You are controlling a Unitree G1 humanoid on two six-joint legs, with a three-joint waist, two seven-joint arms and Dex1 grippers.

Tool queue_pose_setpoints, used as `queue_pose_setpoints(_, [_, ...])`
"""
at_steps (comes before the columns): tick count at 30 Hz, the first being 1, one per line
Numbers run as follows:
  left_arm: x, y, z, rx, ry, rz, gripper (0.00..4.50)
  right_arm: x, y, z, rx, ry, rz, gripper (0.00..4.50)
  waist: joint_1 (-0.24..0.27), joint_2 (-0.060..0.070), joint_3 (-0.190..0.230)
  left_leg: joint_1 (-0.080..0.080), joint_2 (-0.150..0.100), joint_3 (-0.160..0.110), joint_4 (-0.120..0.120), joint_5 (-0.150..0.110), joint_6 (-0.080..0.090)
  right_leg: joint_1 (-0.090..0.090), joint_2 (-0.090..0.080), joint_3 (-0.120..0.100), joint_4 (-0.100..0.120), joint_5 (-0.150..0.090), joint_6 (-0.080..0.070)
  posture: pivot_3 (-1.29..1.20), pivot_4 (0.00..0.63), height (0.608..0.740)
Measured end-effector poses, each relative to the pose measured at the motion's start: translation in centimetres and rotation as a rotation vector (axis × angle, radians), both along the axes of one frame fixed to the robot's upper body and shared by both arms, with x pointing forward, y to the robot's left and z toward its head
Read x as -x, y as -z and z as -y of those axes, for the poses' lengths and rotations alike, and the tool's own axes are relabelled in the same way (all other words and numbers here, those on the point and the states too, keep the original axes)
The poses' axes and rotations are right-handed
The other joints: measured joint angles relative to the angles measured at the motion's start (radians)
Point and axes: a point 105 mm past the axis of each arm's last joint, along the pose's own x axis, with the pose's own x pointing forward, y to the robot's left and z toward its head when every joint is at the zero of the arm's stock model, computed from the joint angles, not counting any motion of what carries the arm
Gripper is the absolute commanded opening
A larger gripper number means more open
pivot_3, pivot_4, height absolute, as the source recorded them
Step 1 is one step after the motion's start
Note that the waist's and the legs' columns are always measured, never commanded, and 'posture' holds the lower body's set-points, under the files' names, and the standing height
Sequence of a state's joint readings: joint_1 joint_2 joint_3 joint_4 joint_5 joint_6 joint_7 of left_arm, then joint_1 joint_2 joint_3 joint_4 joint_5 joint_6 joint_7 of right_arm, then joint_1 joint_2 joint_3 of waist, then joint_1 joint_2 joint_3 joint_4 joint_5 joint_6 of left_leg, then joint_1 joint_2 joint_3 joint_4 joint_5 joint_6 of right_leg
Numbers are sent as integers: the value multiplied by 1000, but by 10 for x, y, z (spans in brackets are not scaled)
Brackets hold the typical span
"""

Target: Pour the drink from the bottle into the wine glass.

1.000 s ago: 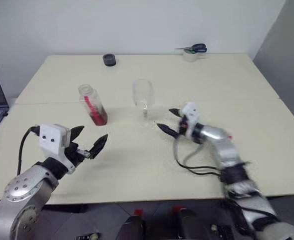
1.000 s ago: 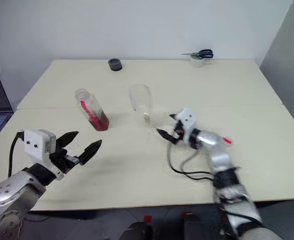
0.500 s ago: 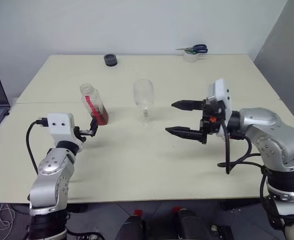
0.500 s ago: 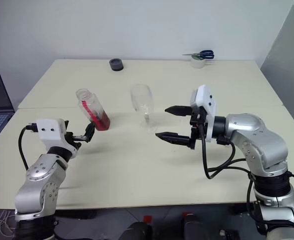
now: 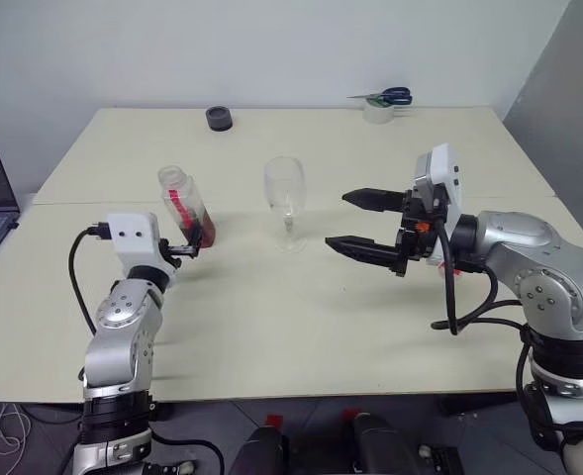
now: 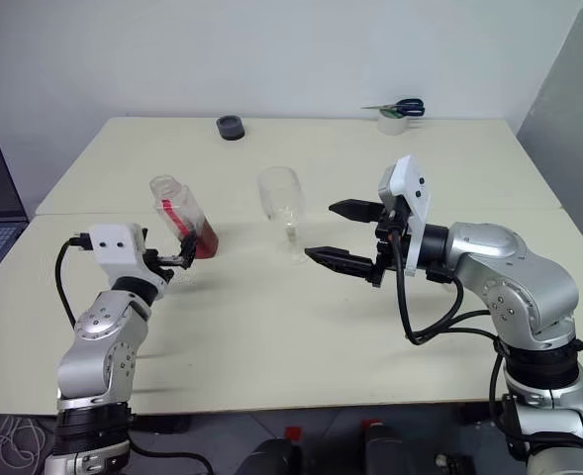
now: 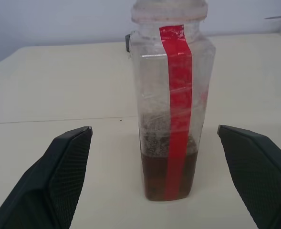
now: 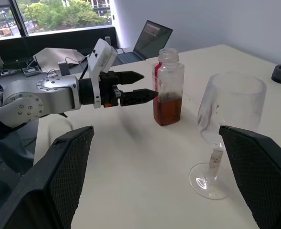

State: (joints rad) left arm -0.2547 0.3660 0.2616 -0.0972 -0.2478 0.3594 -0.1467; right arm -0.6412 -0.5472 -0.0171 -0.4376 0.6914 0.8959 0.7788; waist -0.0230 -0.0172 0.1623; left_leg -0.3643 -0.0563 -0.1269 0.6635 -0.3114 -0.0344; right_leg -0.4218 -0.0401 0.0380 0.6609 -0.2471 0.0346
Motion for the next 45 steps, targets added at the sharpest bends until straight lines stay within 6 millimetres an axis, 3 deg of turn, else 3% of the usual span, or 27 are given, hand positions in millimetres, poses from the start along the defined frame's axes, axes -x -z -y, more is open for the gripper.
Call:
queue_pose_setpoints(11, [-11, 0, 5, 0, 39, 7, 4500, -1, -1, -1, -8, 22, -7, 4482, 0, 0, 0, 0, 0, 0, 0, 0, 0, 0, 0, 0, 0, 0, 0, 0, 150, 740])
queue_pose_setpoints(22, [-46, -11, 1, -1, 22, 59, 4500, -1, -3, -1, -14, 43, 0, 4482, 0, 0, 0, 0, 0, 0, 0, 0, 0, 0, 0, -1, 0, 0, 0, 0, 150, 740])
queue_pose_setpoints(34, [-56, 1, -2, -15, 48, 50, 4500, -3, -6, -2, -13, 60, 0, 4482, -1, 0, 0, -1, -1, 0, 0, 0, 0, -1, -1, -1, 0, 0, 0, 0, 150, 740])
queue_pose_setpoints(42, [-58, -2, 0, -16, 61, 66, 2087, -4, -6, -2, -17, 73, 4, 4500, -2, 0, 0, -1, -1, 0, 0, 0, 0, -2, -1, 0, 1, 0, 0, 0, 150, 740])
queue_pose_setpoints(45, [-58, -2, 0, -16, 67, 66, 1819, -2, -7, -3, -20, 66, 6, 4500, -2, 0, 0, -1, -1, 0, 0, 0, 0, -2, -1, 0, 0, 0, 0, 0, 150, 740])
